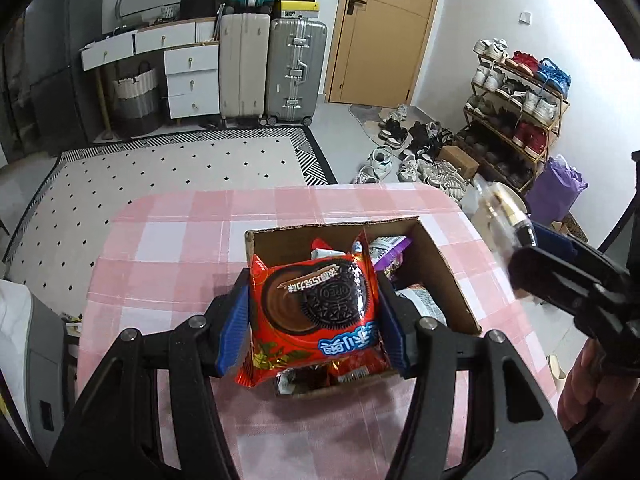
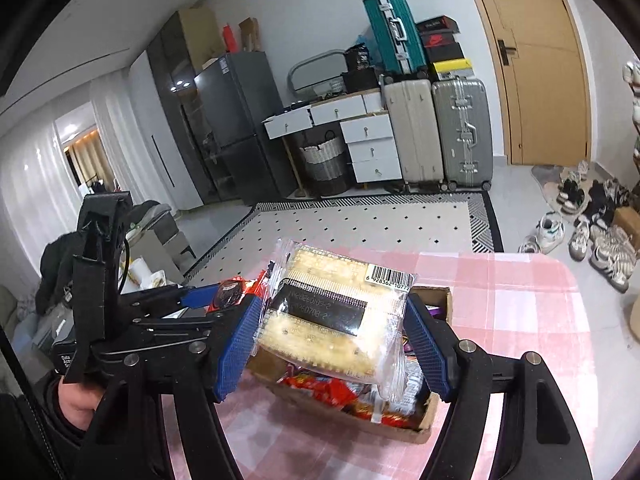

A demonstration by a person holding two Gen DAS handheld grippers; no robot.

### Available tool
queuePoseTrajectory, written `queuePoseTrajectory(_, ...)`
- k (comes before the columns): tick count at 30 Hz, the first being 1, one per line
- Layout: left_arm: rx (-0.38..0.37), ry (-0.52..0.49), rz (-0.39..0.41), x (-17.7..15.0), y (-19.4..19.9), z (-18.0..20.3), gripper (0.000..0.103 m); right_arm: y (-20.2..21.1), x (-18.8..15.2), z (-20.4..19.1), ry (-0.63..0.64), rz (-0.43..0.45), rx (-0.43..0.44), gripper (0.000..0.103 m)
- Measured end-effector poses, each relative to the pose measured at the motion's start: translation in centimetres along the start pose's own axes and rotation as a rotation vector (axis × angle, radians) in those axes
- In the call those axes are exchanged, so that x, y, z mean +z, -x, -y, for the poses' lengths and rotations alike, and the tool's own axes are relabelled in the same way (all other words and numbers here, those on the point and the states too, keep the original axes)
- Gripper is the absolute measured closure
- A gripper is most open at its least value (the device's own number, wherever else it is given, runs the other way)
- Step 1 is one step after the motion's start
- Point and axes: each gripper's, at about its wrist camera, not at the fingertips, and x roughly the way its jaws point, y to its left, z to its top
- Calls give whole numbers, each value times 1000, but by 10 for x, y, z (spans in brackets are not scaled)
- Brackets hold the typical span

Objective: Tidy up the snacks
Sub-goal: 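Carry the cookie pack and cracker pack over the box with both tools, then open both tools to drop the cookie and cracker packs into the box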

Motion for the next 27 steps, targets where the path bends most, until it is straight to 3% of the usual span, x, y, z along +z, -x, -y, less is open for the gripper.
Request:
queuePoseTrajectory(8,-36,-2,-58,-3,-36,3,48,-34,-8,27,-58,-45,4,31)
queuePoseTrajectory(18,-73,4,-84,-5,-64,3,47,-64,-21,34,-65,-86,8,29)
queuePoseTrajectory(22,-107,39,-110,-7,-73,-4,42,-79,-27,44,-87,-119,7,18)
queuePoseTrajectory(24,-127,50,-102,-7,-71,-7,29,-79,-29,51,-104,-120,8,18)
queuePoseTrajectory(27,-115,42,-75,-8,-60,-10,27,-64,-29,54,-110,-72,-4,18)
